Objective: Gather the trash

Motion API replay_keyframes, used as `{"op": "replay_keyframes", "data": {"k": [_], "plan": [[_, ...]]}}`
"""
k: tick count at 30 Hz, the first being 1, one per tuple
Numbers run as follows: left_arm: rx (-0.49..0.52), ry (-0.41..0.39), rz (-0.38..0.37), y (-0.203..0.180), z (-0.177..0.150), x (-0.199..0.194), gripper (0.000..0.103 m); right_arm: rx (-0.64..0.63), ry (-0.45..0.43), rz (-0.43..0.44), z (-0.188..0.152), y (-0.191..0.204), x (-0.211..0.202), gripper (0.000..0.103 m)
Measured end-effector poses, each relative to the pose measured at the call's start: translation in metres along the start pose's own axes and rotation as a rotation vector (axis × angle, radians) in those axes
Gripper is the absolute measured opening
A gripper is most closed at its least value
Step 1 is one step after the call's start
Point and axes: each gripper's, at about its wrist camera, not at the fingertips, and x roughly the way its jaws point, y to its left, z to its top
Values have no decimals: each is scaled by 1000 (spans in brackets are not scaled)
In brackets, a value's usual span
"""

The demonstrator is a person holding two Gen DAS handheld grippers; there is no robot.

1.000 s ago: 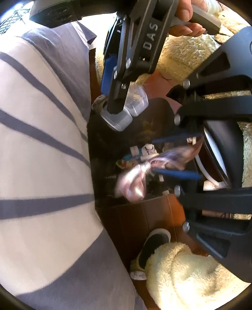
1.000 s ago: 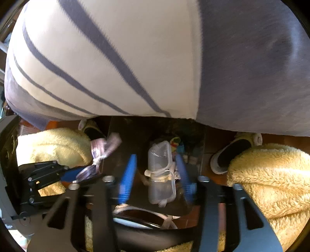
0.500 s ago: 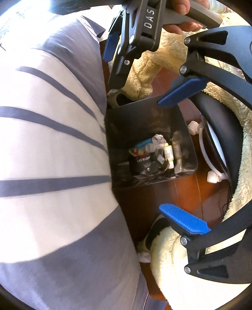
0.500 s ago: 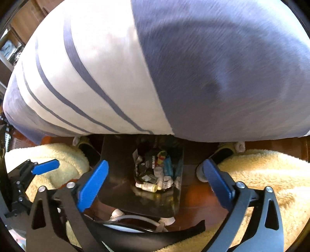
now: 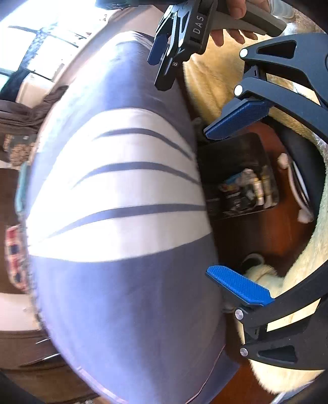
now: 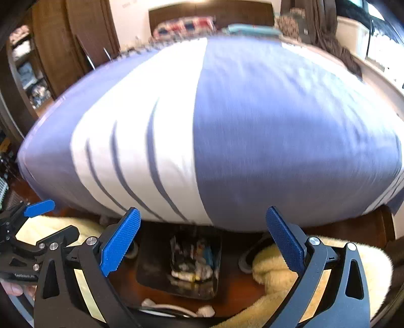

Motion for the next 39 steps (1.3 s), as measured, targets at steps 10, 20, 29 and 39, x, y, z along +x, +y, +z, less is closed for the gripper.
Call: {"op": "replay_keyframes", "data": {"k": [10, 20, 29, 39], "plan": [[50, -296, 100, -9, 46, -96, 95, -73, -255, -21, 49, 24, -85, 100], [33, -455, 213, -21, 58, -152, 95, -55, -454, -114, 62, 25, -149, 100], [25, -468, 236, -23, 52, -159, 95, -37, -501, -203, 53, 21, -166, 100], [3, -472, 248, -18, 49, -160, 95, -44, -467, -194, 49, 24, -156, 100]]}}
